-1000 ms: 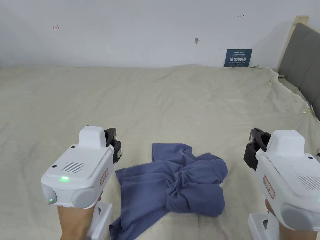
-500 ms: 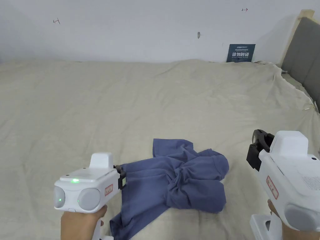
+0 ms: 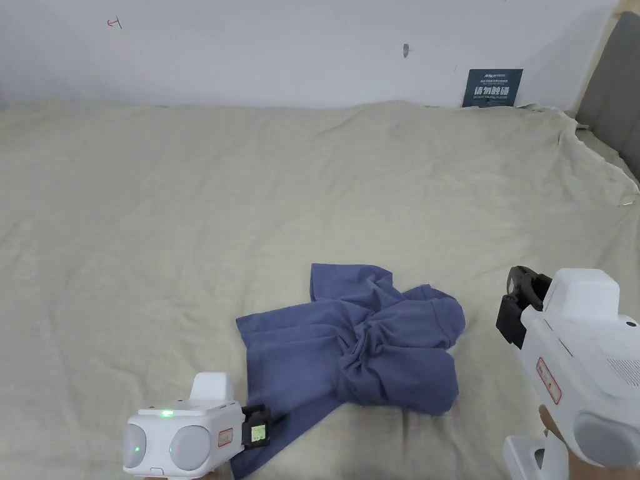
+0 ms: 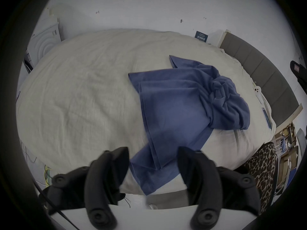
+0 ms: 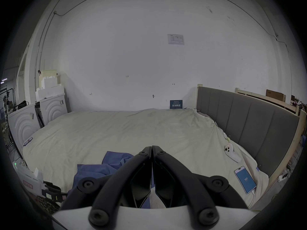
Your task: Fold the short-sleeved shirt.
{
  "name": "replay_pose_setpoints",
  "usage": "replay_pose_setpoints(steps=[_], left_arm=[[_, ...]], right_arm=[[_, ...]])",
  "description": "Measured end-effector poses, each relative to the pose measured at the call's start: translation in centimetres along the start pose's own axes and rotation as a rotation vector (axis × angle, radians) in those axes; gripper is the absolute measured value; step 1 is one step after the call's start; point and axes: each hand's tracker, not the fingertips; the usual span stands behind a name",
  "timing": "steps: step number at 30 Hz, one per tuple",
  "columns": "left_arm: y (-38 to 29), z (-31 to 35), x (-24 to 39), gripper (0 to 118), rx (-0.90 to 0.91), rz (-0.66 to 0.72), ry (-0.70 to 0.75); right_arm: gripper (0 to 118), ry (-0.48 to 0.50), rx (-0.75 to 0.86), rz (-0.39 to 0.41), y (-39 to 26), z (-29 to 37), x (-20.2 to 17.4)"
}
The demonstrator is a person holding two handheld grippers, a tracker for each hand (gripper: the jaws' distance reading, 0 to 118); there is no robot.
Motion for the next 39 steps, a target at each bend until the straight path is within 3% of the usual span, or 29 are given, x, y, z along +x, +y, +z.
replay_pose_setpoints(steps=[3, 6, 8, 12, 14, 16, 20, 25, 29, 31, 32, 33, 34, 36, 39], left_arm=[[-0.3, -0.8, 0.1, 82, -0.015, 0.0, 0.028], [-0.4, -1.6, 0.4, 82, -0.031, 0.0, 0.048], [-0.5, -2.5, 0.6, 69, -0.049, 0.003, 0.046], [-0.7, -1.8, 2.4, 64, -0.061, -0.092, 0.104], [-0.3, -1.8, 2.3, 45, -0.047, -0.11, 0.102], [0.1, -1.6, 2.2, 10, -0.027, -0.088, 0.001], [1.0, -0.2, 2.6, 9, 0.011, -0.124, 0.024], [3.5, 1.4, 0.8, 8, 0.093, -0.03, -0.051], [5.2, 2.4, 0.3, 8, 0.125, -0.032, -0.067], [5.7, 2.5, 0.3, 8, 0.139, -0.043, -0.068], [6.0, 2.5, 0.3, 8, 0.142, -0.045, -0.072], [6.2, 2.5, 0.2, 8, 0.145, -0.044, -0.076], [6.5, 2.2, 0.1, 8, 0.146, -0.041, -0.079], [6.8, 1.9, 0.0, 8, 0.146, -0.038, -0.082], [7.0, 1.1, -0.2, 8, 0.138, -0.035, -0.082]], right_arm=[[0, 0.0, -0.008, -0.003, -0.3, -0.2, 0.1], [0, 0.001, -0.018, -0.007, -0.5, -0.4, 0.2], [0, 0.002, -0.023, -0.005, -0.6, -0.4, 0.3], [0, 0.002, -0.032, -0.005, -0.9, -0.6, 0.4], [0, 0.001, -0.039, -0.004, -1.0, -0.8, 0.5], [0, 0.003, -0.051, -0.001, -1.2, -1.2, 0.6], [0, 0.004, -0.085, -0.009, -1.5, -2.3, 1.1], [0, 0.014, -0.179, -0.038, -2.0, -5.7, 2.2], [2, 0.028, -0.297, -0.064, -2.4, -10.2, 3.3], [15, 0.032, -0.371, -0.093, -2.8, -12.8, 3.9], [33, 0.025, -0.402, -0.115, -3.1, -14.1, 4.2], [59, 0.011, -0.429, -0.126, -3.4, -15.5, 4.5], [73, 0.004, -0.47, -0.13, -3.7, -16.9, 4.8], [86, 0.019, -0.537, -0.147, -4.6, -19.6, 5.3], [86, 0.017, -0.613, -0.154, -5.7, -22.6, 5.6]])
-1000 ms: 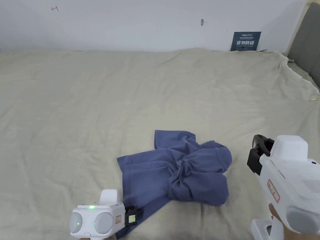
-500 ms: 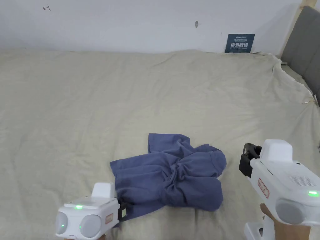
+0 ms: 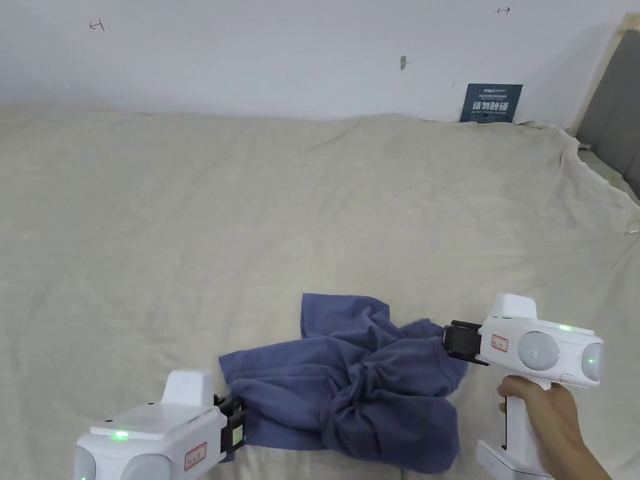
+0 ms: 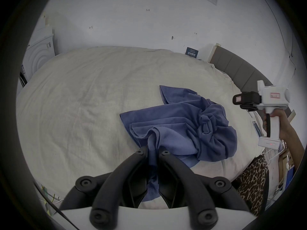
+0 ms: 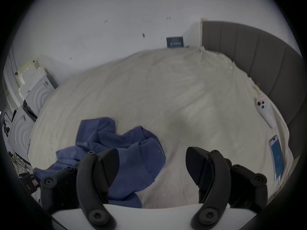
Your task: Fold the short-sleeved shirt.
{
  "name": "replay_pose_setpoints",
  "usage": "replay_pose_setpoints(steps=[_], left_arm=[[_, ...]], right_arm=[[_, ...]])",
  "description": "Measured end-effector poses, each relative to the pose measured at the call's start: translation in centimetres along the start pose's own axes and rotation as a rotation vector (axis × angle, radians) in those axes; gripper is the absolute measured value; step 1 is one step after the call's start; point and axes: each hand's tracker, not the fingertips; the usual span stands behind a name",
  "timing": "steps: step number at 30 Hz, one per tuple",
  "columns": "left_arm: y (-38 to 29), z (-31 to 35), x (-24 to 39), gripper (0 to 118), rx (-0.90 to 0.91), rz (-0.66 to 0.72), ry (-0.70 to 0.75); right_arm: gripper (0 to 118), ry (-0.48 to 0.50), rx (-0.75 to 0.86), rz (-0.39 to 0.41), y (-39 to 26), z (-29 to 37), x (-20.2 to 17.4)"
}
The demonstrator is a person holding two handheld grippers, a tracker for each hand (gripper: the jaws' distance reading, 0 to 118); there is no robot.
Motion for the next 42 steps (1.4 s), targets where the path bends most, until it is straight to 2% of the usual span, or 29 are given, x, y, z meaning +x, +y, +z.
replay_pose_setpoints(steps=[4, 7, 9, 10, 14, 19, 28, 32, 42], left_arm=[[0.1, -0.5, -0.3, 8, -0.015, 0.002, 0.003], [-0.3, -1.6, -1.1, 8, -0.023, 0.008, 0.004], [-0.4, -1.8, -1.4, 8, -0.029, 0.016, 0.003], [-0.5, -1.9, -1.5, 8, -0.031, 0.019, 0.001], [-0.5, -1.7, -1.4, 8, -0.034, 0.022, 0.003], [-0.3, -1.6, -1.4, 8, -0.021, 0.042, -0.001], [2.8, -0.6, -3.9, 8, 0.052, 0.141, 0.013], [6.4, 0.3, -5.4, 8, 0.108, 0.145, 0.053], [19.0, 5.3, -5.6, 8, 0.279, 0.039, 0.143]], right_arm=[[85, -0.015, -0.071, 0.027, 0.2, -3.7, -0.2], [79, -0.008, -0.116, 0.042, 0.0, -5.6, -0.5], [64, 0.018, -0.141, 0.039, -0.6, -6.6, -0.7], [50, 0.03, -0.157, 0.042, -0.7, -7.0, -0.9], [11, 0.044, -0.144, 0.094, -1.5, -6.6, -1.7], [10, 0.048, -0.043, 0.12, -1.5, -3.2, -1.1], [10, 0.007, 0.173, 0.119, 1.2, 7.8, 2.7], [10, -0.012, 0.252, 0.138, 3.2, 12.5, 4.0], [10, -0.036, 0.422, 0.164, 10.5, 20.4, 2.1]])
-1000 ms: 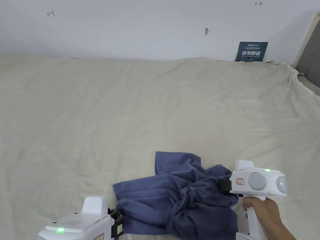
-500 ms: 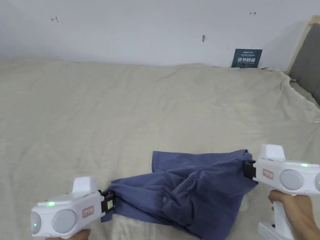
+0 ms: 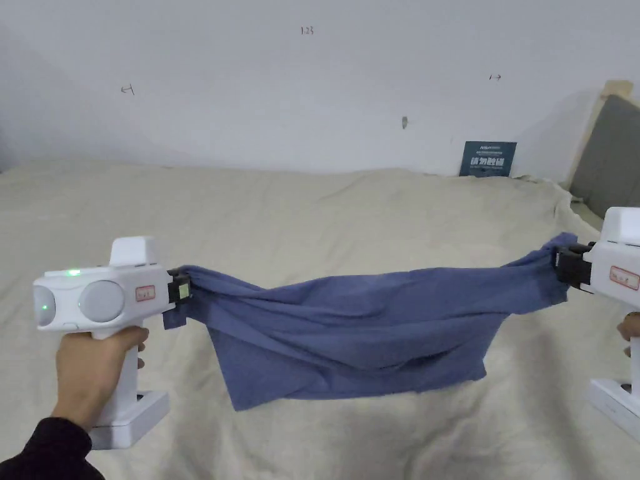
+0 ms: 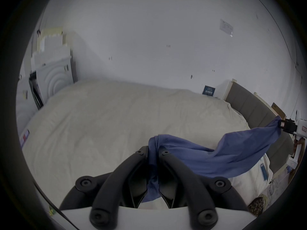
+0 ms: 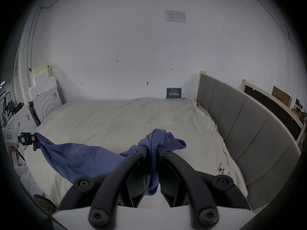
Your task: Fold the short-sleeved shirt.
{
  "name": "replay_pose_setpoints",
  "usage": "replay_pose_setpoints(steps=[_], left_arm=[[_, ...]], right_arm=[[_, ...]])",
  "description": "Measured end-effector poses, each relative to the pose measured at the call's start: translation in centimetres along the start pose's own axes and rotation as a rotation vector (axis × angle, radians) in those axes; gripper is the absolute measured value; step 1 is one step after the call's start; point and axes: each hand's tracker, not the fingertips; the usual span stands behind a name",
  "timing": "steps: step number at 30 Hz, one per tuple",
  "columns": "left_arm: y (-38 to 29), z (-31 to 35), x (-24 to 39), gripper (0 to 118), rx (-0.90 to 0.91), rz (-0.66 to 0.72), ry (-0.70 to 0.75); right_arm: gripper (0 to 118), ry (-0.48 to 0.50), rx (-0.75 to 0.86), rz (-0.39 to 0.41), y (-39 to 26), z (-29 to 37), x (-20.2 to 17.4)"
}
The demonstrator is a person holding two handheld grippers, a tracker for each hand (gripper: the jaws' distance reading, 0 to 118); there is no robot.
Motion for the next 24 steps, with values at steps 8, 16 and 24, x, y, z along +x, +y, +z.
replay_pose_setpoints(steps=[8, 16, 24], left_arm=[[9.8, -1.2, -0.8, 8, 0.086, -0.013, 0.045], [16.6, -3.5, -0.7, 8, 0.143, -0.053, 0.088], [18.4, -7.9, -0.3, 8, 0.19, -0.072, 0.117]], right_arm=[[10, -0.05, 0.102, 0.014, 7.5, -1.9, -0.6], [10, -0.074, 0.166, 0.015, 12.5, -5.2, -1.0], [10, -0.122, 0.203, 0.06, 13.1, -10.3, -2.2]])
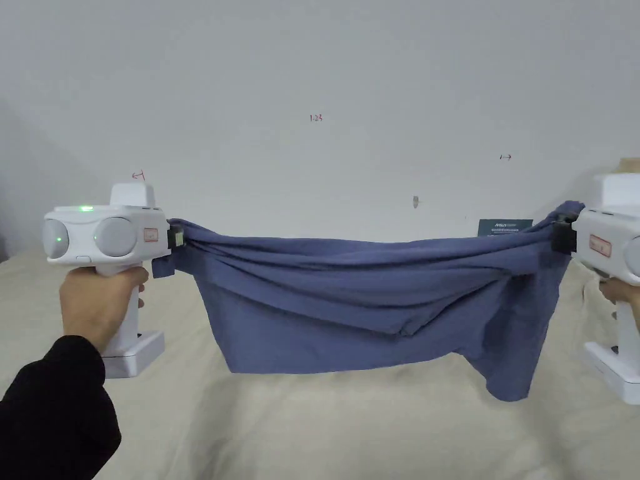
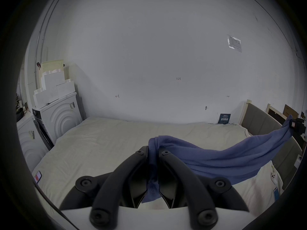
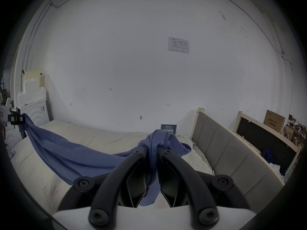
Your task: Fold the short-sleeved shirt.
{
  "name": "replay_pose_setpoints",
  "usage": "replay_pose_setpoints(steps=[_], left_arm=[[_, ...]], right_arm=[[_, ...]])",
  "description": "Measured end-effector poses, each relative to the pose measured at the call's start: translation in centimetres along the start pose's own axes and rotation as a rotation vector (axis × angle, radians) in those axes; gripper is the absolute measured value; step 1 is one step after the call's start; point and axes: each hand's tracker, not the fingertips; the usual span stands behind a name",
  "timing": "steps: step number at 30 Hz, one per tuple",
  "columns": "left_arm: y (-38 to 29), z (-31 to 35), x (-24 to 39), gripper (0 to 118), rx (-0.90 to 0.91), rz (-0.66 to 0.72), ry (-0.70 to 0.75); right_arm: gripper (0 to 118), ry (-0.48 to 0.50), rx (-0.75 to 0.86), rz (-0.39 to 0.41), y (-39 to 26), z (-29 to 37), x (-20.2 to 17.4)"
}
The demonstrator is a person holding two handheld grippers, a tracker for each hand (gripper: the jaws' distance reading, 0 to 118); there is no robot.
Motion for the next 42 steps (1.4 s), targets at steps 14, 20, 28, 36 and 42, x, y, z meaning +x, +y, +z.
replay_pose_setpoints(steps=[14, 20, 28, 36, 42], left_arm=[[-17.2, -6.3, -1.0, 8, -0.262, 0.042, 0.009], [-26.3, -2.5, -1.8, 8, -0.392, 0.042, 0.002], [-34.2, 6.1, -3.4, 8, -0.485, 0.079, -0.011], [-37.4, 13.4, -6.5, 8, -0.487, 0.081, -0.012], [-38.3, 17.8, -7.6, 8, -0.489, 0.08, -0.002]], right_arm=[[10, 0.003, -0.246, -0.038, -16.1, -3.8, -2.2], [10, 0.021, -0.372, -0.058, -24.0, 0.6, -2.8], [10, 0.037, -0.448, -0.179, -30.3, 8.9, -1.6], [10, 0.045, -0.483, -0.243, -33.6, 16.1, -0.8], [10, 0.054, -0.523, -0.265, -36.1, 20.2, -0.6]])
